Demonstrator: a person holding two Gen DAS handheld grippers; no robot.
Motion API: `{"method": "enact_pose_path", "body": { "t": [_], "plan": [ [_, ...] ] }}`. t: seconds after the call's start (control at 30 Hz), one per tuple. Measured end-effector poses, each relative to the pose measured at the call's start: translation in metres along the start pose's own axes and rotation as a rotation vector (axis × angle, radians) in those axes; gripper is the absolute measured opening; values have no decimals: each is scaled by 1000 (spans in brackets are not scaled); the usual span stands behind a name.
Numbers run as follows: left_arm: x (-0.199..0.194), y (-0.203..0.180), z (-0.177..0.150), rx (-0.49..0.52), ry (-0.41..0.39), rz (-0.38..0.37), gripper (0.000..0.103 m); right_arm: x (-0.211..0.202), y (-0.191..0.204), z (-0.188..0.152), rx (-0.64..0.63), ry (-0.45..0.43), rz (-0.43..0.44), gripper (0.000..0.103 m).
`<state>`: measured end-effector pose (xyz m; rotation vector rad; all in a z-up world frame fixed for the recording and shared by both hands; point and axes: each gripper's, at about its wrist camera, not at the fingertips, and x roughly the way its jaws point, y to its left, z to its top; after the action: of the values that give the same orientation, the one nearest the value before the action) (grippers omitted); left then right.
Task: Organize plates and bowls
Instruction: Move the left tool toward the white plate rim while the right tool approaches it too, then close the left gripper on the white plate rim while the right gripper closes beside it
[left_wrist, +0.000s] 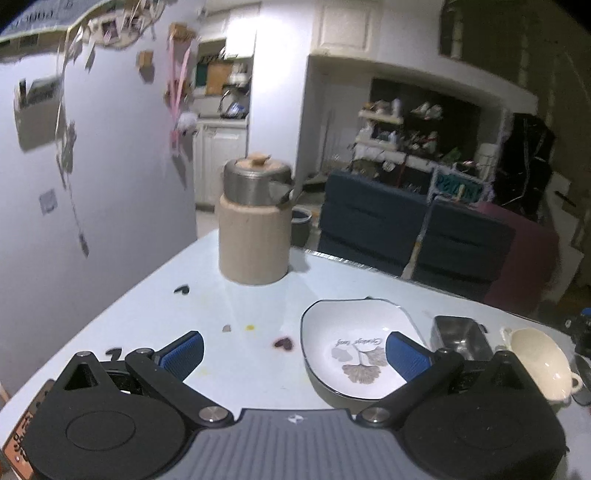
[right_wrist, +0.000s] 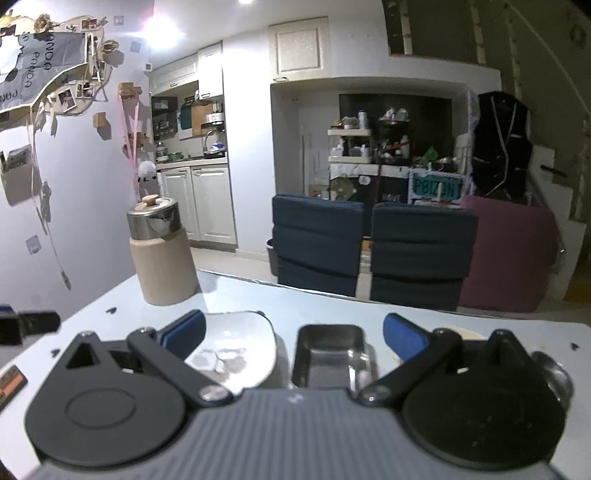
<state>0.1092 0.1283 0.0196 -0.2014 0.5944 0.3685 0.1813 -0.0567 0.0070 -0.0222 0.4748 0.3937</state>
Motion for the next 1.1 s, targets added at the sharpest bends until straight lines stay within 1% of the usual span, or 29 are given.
{"method": "enact_pose_path", "body": {
  "t": [0.03, 0.1, 0.2, 0.23, 0.3, 0.37, 0.47, 0.6, 0.63, 0.7, 0.77, 0.8, 0.83, 0.87, 0.9, 0.93, 0.97, 1.0, 1.03, 1.1],
  "plan": [
    [6, 1, 3, -7, 11, 14, 103, 7, 1, 5, 7, 5, 3, 103],
    [19, 1, 8, -13, 24, 13, 103, 23, 3, 13, 16, 16, 18, 103],
    [39, 3, 15, -22, 40, 25, 103, 49, 3, 23, 14, 53, 81, 103],
    [46, 2, 17, -24, 45, 32, 103, 57, 3, 24, 20, 61, 89, 103],
    [59, 3, 19, -33, 52, 31, 103, 73, 3, 27, 32, 81, 77, 103],
    [73, 3, 19, -36, 72, 16, 103, 86, 3, 28, 32, 103, 75, 103],
    [92, -1, 19, -24, 99, -20, 103, 109, 4, 27, 22, 133, 49, 103],
    [116, -1, 16, -75, 132, -83, 103, 135, -1, 21, 82, 209, 73, 103],
    [122, 1, 16, -101, 149, -89, 103, 142, -3, 18, 97, 231, 100, 101],
    [133, 7, 15, -163, 180, -95, 103, 156, -4, 14, 91, 279, 123, 91],
    [144, 13, 15, -214, 212, -103, 101, 168, -3, 11, 80, 313, 127, 76],
    [149, 14, 14, -230, 225, -100, 98, 174, -5, 8, 92, 331, 143, 72],
    [154, 16, 14, -243, 242, -97, 95, 181, -8, 5, 112, 357, 163, 62],
    [159, 17, 13, -247, 259, -96, 88, 188, -10, 3, 130, 379, 175, 53],
    [163, 17, 11, -247, 272, -94, 82, 194, -12, 0, 147, 396, 177, 48],
    [167, 18, 10, -246, 286, -92, 80, 200, -14, -3, 163, 407, 174, 42],
    [172, 18, 9, -245, 297, -90, 75, 204, -16, -5, 174, 417, 171, 38],
    [176, 19, 8, -244, 309, -87, 72, 209, -18, -7, 187, 423, 170, 32],
    [179, 20, 7, -247, 317, -87, 70, 213, -20, -8, 199, 426, 175, 28],
    [185, 24, 5, -256, 330, -95, 66, 220, -24, -11, 217, 435, 182, 26]
  ]
}}
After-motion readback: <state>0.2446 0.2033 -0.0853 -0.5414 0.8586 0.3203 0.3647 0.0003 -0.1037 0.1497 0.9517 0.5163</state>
